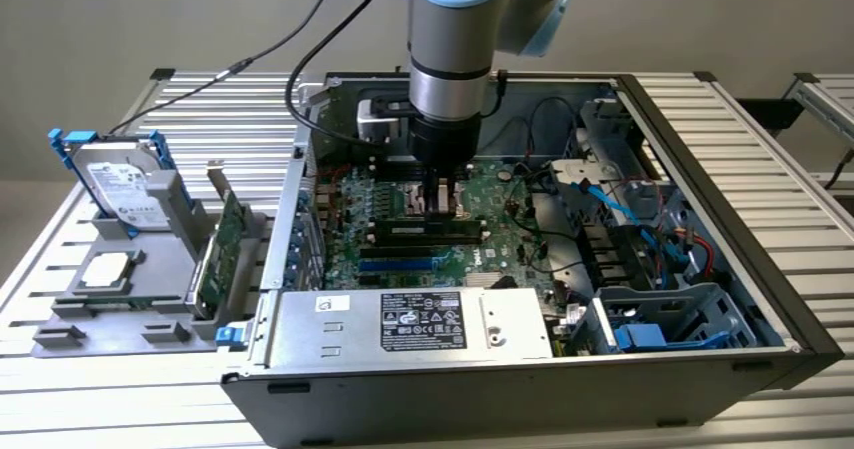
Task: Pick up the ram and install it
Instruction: 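Insert the ram into the slot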
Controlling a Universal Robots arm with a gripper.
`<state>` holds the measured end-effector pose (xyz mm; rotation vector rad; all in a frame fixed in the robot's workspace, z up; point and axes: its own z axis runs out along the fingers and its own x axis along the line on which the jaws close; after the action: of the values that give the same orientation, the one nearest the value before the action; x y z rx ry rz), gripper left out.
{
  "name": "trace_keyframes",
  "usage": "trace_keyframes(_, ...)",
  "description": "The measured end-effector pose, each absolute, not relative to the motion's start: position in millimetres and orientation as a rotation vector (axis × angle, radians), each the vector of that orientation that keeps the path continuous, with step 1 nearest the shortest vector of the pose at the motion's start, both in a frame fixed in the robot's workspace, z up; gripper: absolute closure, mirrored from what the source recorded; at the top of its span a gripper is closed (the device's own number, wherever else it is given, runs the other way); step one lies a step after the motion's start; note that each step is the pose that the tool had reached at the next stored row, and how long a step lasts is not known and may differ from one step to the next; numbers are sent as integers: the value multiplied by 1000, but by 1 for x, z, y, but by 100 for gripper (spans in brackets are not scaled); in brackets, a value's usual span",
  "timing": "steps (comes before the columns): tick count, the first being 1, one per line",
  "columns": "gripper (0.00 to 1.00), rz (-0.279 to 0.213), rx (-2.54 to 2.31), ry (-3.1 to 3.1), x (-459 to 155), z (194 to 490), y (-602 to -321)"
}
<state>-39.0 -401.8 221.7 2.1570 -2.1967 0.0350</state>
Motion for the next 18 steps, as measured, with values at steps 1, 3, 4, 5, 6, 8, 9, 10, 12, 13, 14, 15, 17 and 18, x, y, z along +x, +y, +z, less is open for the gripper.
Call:
trace_keyframes(1, 86, 36, 2157, -2197, -39, 222, -402)
trace_keyframes(3, 86, 37, 2156, -2196, -39, 222, -402)
trace_keyframes(4, 86, 37, 2156, -2196, -39, 222, -402)
trace_keyframes(5, 86, 37, 2156, -2196, -39, 222, -401)
trace_keyframes(6, 86, 37, 2156, -2196, -39, 222, -401)
trace_keyframes(8, 86, 37, 2156, -2196, -39, 224, -401)
trace_keyframes(9, 86, 38, 2156, -2196, -39, 224, -401)
trace_keyframes(10, 86, 38, 2156, -2196, -40, 225, -401)
trace_keyframes(12, 86, 38, 2156, -2195, -40, 229, -401)
trace_keyframes(13, 86, 38, 2156, -2195, -40, 231, -401)
trace_keyframes(14, 86, 39, 2155, -2195, -40, 232, -401)
trace_keyframes(15, 86, 40, 2155, -2195, -40, 232, -401)
trace_keyframes(17, 86, 42, 2154, -2194, -40, 232, -401)
trace_keyframes(18, 86, 44, 2154, -2193, -40, 232, -401)
